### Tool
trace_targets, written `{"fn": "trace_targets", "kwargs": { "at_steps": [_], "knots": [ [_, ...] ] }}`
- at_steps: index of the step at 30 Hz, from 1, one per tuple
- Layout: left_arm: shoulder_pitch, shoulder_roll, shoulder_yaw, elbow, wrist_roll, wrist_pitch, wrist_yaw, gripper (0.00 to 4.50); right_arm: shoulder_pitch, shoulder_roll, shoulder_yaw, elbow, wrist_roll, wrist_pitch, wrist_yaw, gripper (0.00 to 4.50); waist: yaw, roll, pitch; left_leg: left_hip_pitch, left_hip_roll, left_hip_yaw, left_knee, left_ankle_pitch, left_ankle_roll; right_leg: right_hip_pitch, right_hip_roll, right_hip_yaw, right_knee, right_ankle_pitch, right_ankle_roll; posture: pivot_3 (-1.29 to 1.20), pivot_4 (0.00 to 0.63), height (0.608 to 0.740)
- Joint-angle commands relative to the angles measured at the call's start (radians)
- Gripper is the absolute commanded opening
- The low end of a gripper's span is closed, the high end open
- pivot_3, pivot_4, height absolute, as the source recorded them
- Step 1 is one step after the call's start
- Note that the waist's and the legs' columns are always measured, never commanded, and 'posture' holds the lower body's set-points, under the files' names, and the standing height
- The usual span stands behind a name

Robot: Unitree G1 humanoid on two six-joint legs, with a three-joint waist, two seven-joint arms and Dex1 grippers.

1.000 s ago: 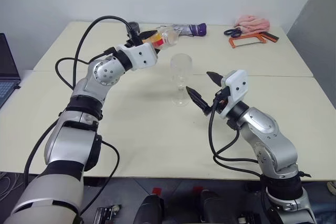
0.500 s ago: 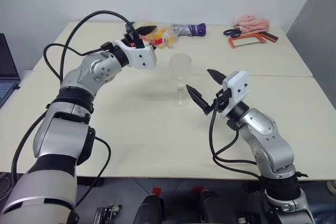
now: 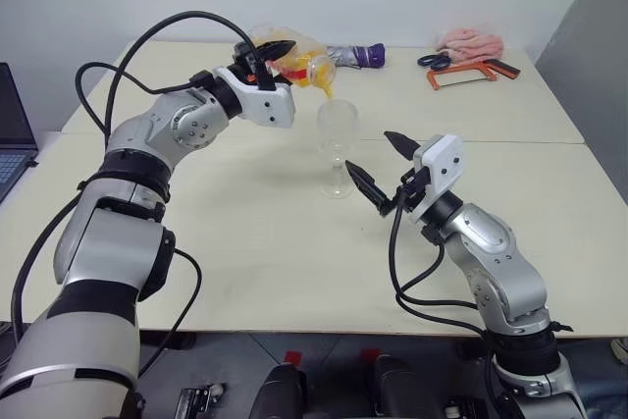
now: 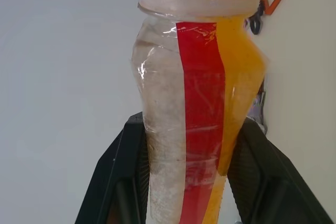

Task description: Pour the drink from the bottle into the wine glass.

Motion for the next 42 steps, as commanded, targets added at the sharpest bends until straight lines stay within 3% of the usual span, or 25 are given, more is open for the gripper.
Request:
{"fn": "trace_targets", "kwargs": {
  "at_steps": [1,42],
  "knots": [
    [-0.051,0.022,-0.004,-0.009,0.013,-0.009,0.052,1.66,0.009,0.009,-0.001,-0.032,0.000,-0.023,-0.003,4.50,0.000,0.000,0.000,0.000,0.000,0.000,0.000,0.000,0.000,0.000,0.000,0.000,0.000,0.000,0.000,0.00,0.150,0.740],
    [-0.111,0.032,-0.078,0.042,0.093,0.012,0.196,1.66,0.079,0.089,0.064,-0.034,-0.088,-0.083,-0.067,4.50,-0.001,0.000,0.000,0.000,0.000,0.002,0.004,0.000,0.000,-0.001,0.000,0.000,0.004,0.000,0.000,0.00,0.150,0.740]
  ]
}}
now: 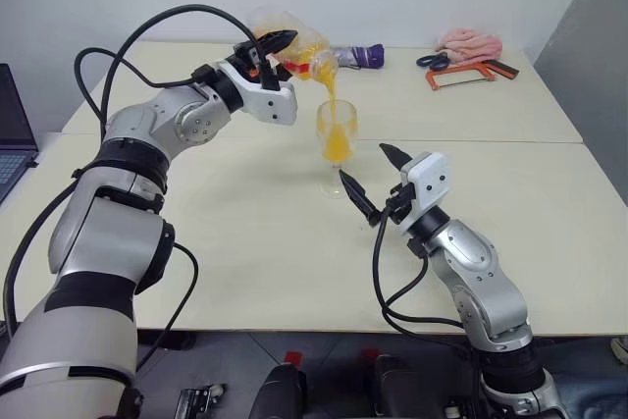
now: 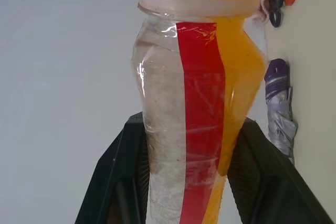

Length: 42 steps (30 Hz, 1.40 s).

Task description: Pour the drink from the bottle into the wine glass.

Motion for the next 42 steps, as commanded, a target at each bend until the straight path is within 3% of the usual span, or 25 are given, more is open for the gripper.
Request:
{"fn": "trace_targets", "kwargs": {
  "at_steps": [1,42],
  "knots": [
    [-0.051,0.024,0.006,-0.007,0.000,0.002,0.032,1.66,0.000,0.006,0.002,-0.033,0.003,-0.019,0.003,4.50,0.000,0.000,0.000,0.000,0.000,0.000,0.000,0.000,0.000,0.000,0.000,0.000,0.000,0.000,0.000,0.00,0.150,0.740],
    [-0.055,0.033,-0.027,-0.003,0.035,-0.005,0.074,1.66,-0.007,0.010,-0.001,-0.029,0.013,-0.002,0.011,4.50,0.000,0.000,0.000,-0.001,0.000,0.001,0.006,0.000,0.000,0.001,0.000,0.000,0.004,0.000,0.000,0.00,0.150,0.740]
  ]
}}
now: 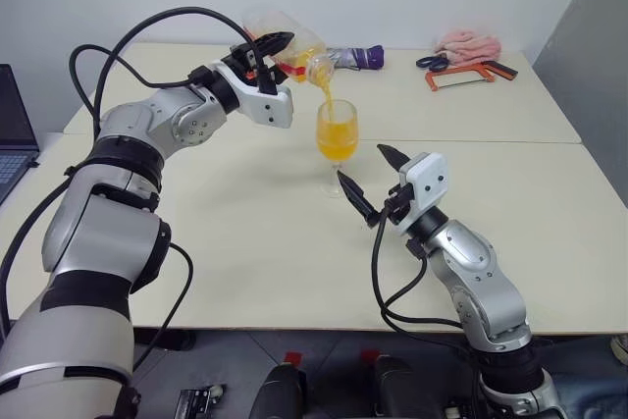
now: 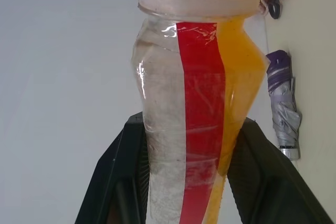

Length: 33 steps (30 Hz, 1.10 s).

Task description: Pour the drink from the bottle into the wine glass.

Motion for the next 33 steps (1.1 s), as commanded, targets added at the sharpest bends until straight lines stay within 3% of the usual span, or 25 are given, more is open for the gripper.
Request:
{"fn": "trace_targets", "kwargs": {
  "at_steps": [1,7,18,24,29,33],
  "knots": [
    [-0.045,0.015,0.005,-0.017,-0.005,-0.002,0.018,1.66,-0.007,0.004,-0.005,-0.030,0.011,-0.005,0.003,4.50,0.000,0.000,0.000,0.000,0.000,0.000,0.000,0.000,0.000,0.000,0.000,0.000,0.000,0.000,0.000,0.00,0.150,0.740],
    [-0.045,0.012,0.005,-0.015,-0.007,0.001,0.017,1.66,-0.006,0.003,-0.005,-0.032,0.011,-0.003,0.004,4.50,0.000,0.000,0.000,0.000,0.000,0.000,0.000,0.000,0.000,0.000,0.000,0.000,0.000,0.000,0.000,0.00,0.150,0.740],
    [-0.009,-0.026,0.075,-0.021,-0.152,0.005,-0.125,1.66,-0.007,0.004,-0.007,-0.037,0.012,-0.003,0.002,4.50,0.000,0.000,0.000,0.000,0.000,0.000,0.000,0.000,0.000,0.000,0.000,0.000,0.001,0.000,0.000,0.00,0.150,0.740],
    [0.030,-0.060,0.153,-0.049,-0.299,0.022,-0.277,1.66,-0.018,-0.001,-0.008,-0.033,0.011,-0.011,0.010,4.50,-0.001,0.000,0.000,0.000,0.000,0.000,0.001,0.000,0.000,0.000,0.000,0.000,0.001,0.000,0.000,0.00,0.150,0.740],
    [0.103,-0.113,0.264,-0.115,-0.512,0.090,-0.500,1.66,-0.033,-0.004,-0.014,-0.027,0.011,-0.027,0.021,4.50,-0.007,0.000,0.000,0.000,0.000,-0.001,0.001,0.000,0.000,0.000,0.000,0.000,0.002,0.000,0.000,0.00,0.150,0.740],
    [0.199,-0.156,0.405,-0.234,-0.750,0.304,-0.662,1.66,-0.068,-0.060,-0.032,-0.033,0.066,0.004,0.111,4.50,-0.015,0.000,0.000,0.000,0.000,-0.002,0.002,0.000,0.000,0.000,0.000,0.001,0.002,0.000,0.000,0.00,0.150,0.740]
  ]
}}
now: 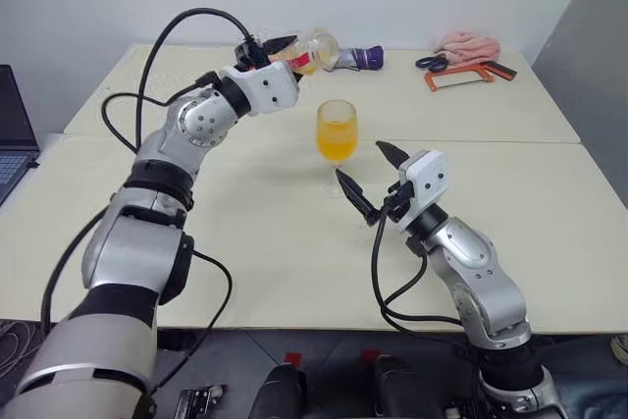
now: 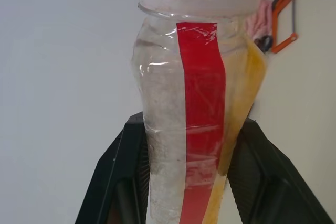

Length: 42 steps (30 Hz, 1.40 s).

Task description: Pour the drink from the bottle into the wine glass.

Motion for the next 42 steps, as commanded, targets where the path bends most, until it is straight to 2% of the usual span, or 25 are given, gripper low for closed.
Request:
{"fn": "trace_targets", "kwargs": {
  "at_steps": [1,3,7,12,18,23,30,31,37,38,42],
  "knots": [
    [0.044,-0.011,0.132,-0.126,-0.198,0.185,-0.096,1.66,-0.045,-0.041,-0.031,-0.036,0.068,0.018,0.082,4.50,-0.007,0.000,0.000,0.000,0.000,-0.001,0.001,0.000,0.000,0.000,0.000,0.000,0.001,0.000,0.000,0.00,0.150,0.740],
    [0.109,-0.008,0.192,-0.209,-0.271,0.309,-0.110,1.66,-0.073,-0.094,-0.029,-0.054,0.129,0.071,0.163,4.50,-0.013,0.000,0.000,0.000,0.001,-0.001,0.001,0.000,0.000,0.000,0.000,0.000,0.001,0.000,0.000,0.00,0.150,0.740],
    [0.258,0.007,0.301,-0.364,-0.380,0.527,-0.102,1.66,-0.141,-0.172,-0.006,-0.060,0.189,0.197,0.234,4.50,-0.022,0.000,0.000,0.001,0.001,-0.002,0.001,0.000,0.001,0.000,0.000,-0.001,0.003,0.000,0.000,0.00,0.150,0.740],
    [0.425,0.022,0.431,-0.502,-0.521,0.752,-0.116,1.66,-0.223,-0.182,0.032,-0.039,0.192,0.277,0.248,4.50,-0.036,0.000,-0.001,0.002,0.003,-0.003,0.001,-0.001,0.001,0.000,0.000,0.000,0.007,0.000,0.000,0.00,0.150,0.740],
    [0.560,0.057,0.490,-0.548,-0.546,0.800,-0.124,1.66,-0.287,-0.144,0.067,0.008,0.160,0.298,0.227,4.50,-0.030,-0.002,-0.001,0.002,0.003,-0.005,0.002,-0.002,0.003,0.000,-0.001,-0.001,0.008,0.000,0.000,0.00,0.150,0.740],
    [0.592,0.049,0.517,-0.552,-0.563,0.812,-0.114,1.66,-0.313,-0.114,0.088,0.032,0.142,0.294,0.223,4.50,-0.012,-0.003,-0.002,0.002,0.003,-0.004,0.002,-0.002,0.003,0.000,-0.003,-0.001,0.008,0.000,0.000,0.00,0.150,0.740],
    [0.598,0.051,0.522,-0.491,-0.564,0.799,-0.146,1.66,-0.328,-0.092,0.104,0.042,0.135,0.297,0.233,4.50,-0.010,-0.004,-0.003,0.002,0.003,-0.003,0.002,-0.002,0.003,0.000,-0.003,-0.001,0.008,0.000,0.000,0.00,0.150,0.740],
    [0.598,0.050,0.521,-0.491,-0.564,0.794,-0.153,2.40,-0.326,-0.092,0.103,0.041,0.136,0.297,0.233,4.50,-0.010,-0.004,-0.003,0.002,0.003,-0.003,0.002,-0.002,0.003,0.000,-0.003,-0.001,0.008,0.000,0.000,0.00,0.150,0.740],
    [0.619,0.041,0.509,-0.524,-0.553,0.776,-0.166,4.28,-0.313,-0.100,0.102,0.044,0.135,0.304,0.236,4.50,-0.010,-0.004,-0.003,0.002,0.003,-0.004,0.002,-0.002,0.004,0.000,-0.003,-0.001,0.008,0.000,0.000,0.00,0.150,0.740],
    [0.630,0.042,0.501,-0.531,-0.539,0.764,-0.164,4.48,-0.305,-0.104,0.103,0.046,0.133,0.302,0.237,4.50,-0.010,-0.004,-0.003,0.002,0.003,-0.004,0.002,-0.002,0.004,0.000,-0.003,-0.001,0.008,0.000,0.000,0.00,0.150,0.740],
    [0.679,0.031,0.506,-0.585,-0.531,0.744,-0.139,4.48,-0.223,-0.131,0.108,0.044,0.108,0.256,0.237,4.50,-0.009,-0.005,-0.003,0.002,0.003,-0.004,0.002,-0.002,0.004,0.000,-0.004,-0.001,0.007,0.000,0.000,0.00,0.150,0.740]
  ]
}}
